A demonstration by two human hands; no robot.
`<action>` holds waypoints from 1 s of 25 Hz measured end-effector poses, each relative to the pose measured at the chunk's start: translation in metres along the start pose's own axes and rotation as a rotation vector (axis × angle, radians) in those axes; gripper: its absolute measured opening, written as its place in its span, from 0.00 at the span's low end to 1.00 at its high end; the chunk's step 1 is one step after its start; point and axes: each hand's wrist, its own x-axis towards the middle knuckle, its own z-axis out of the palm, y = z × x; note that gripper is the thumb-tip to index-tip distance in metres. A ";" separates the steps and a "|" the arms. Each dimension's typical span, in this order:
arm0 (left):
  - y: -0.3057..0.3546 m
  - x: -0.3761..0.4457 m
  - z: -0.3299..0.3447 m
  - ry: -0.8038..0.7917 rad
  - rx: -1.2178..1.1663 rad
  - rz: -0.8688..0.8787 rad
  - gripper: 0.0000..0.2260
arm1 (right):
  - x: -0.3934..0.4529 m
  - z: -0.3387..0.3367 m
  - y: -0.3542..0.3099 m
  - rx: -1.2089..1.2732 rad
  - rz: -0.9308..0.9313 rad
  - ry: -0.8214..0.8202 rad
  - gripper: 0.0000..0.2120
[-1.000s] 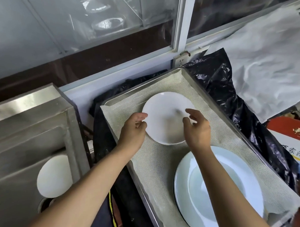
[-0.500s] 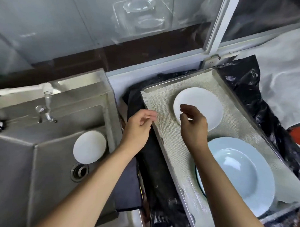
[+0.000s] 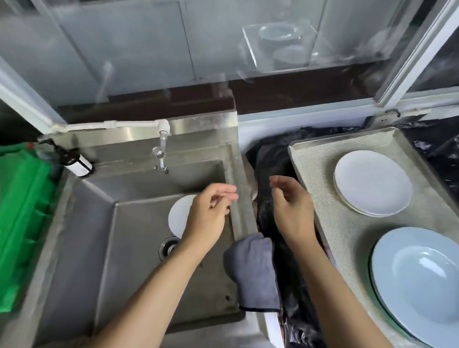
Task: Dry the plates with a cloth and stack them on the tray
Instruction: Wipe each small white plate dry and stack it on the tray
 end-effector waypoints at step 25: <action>-0.221 0.021 -0.216 0.055 0.058 -0.261 0.14 | -0.098 0.258 0.114 -0.136 0.221 -0.165 0.13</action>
